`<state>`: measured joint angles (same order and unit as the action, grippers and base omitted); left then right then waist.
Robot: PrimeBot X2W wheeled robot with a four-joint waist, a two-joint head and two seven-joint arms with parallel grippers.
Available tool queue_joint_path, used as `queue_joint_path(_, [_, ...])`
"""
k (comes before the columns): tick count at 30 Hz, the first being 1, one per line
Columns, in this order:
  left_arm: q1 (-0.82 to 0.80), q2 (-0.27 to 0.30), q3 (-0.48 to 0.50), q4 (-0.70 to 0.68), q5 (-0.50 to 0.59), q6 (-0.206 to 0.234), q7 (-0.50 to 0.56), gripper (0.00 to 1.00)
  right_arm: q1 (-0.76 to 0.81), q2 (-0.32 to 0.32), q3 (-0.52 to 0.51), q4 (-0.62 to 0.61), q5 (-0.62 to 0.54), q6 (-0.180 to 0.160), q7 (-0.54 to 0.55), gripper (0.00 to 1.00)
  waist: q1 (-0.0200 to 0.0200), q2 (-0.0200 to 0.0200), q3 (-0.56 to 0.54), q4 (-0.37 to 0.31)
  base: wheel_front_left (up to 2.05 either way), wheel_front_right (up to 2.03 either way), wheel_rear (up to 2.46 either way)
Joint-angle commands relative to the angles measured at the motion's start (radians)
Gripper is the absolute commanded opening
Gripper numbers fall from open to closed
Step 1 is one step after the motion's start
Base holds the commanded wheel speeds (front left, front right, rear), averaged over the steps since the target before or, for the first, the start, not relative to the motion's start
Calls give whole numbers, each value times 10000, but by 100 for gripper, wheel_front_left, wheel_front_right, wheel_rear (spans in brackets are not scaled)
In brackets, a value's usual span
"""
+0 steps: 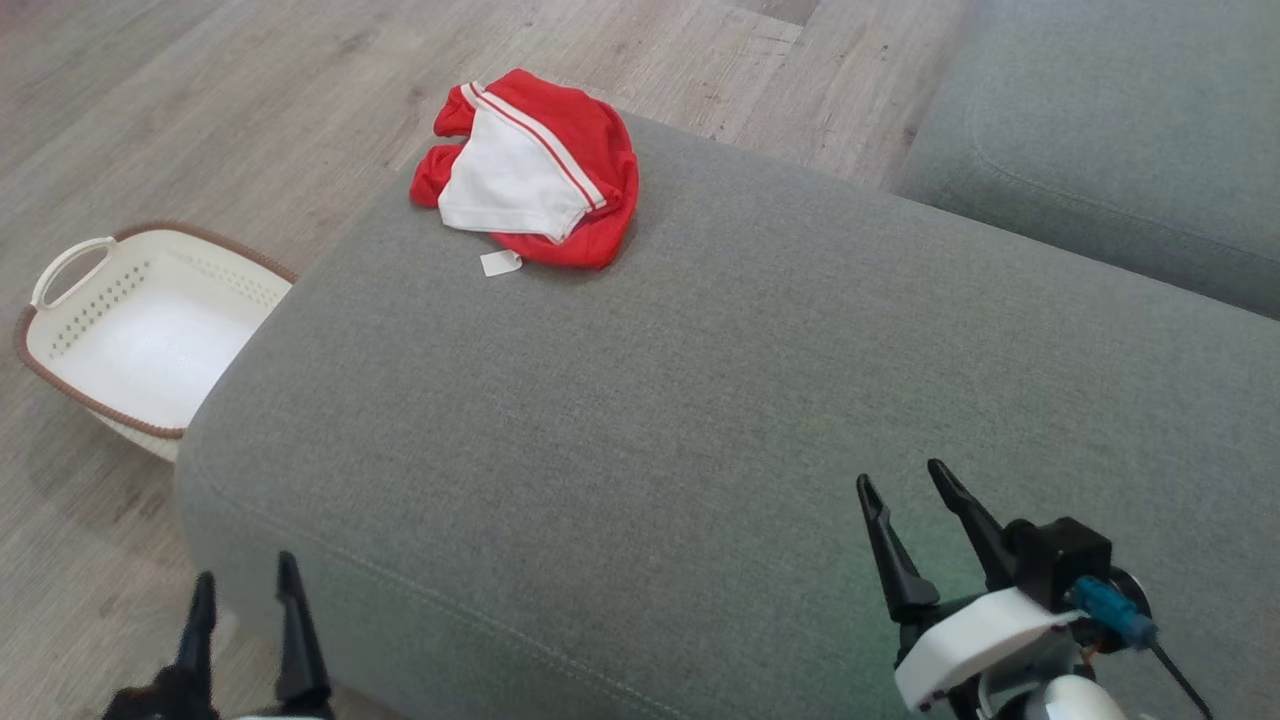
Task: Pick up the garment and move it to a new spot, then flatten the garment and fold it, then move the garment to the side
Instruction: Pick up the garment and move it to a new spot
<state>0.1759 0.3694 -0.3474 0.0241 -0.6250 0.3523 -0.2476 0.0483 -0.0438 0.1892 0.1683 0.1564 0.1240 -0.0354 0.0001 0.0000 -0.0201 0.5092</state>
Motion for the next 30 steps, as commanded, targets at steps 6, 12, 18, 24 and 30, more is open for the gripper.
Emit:
queue_joint_path(6, [-555,1138,1217,-696,121,167,208,100,-108,-64,-248,-733,-142,67,-73,100,-1,0,79,93,0,0,0])
queue_joint_path(12, [-2090,2849,1983,-1329,299,-168,1146,100,-56,-64,-857,-2163,-651,67,535,100,-1,0,1107,-416,0,0,0])
queue_joint_path(18, [-4503,3928,2438,-1138,188,-818,1845,100,-573,-64,-978,-3514,-1369,67,1348,100,-1,0,2295,-1115,0,0,0])
queue_joint_path(24, [-8178,4005,2443,651,-570,-1791,2559,100,-1217,-64,-900,-4874,-1960,67,2207,100,-1,0,3711,-1869,0,0,0])
queue_joint_path(30, [-10792,3490,1296,3459,-243,-2345,3534,100,-1355,-64,-638,-5795,-2333,67,2827,100,-1,0,4852,-2444,0,0,0])
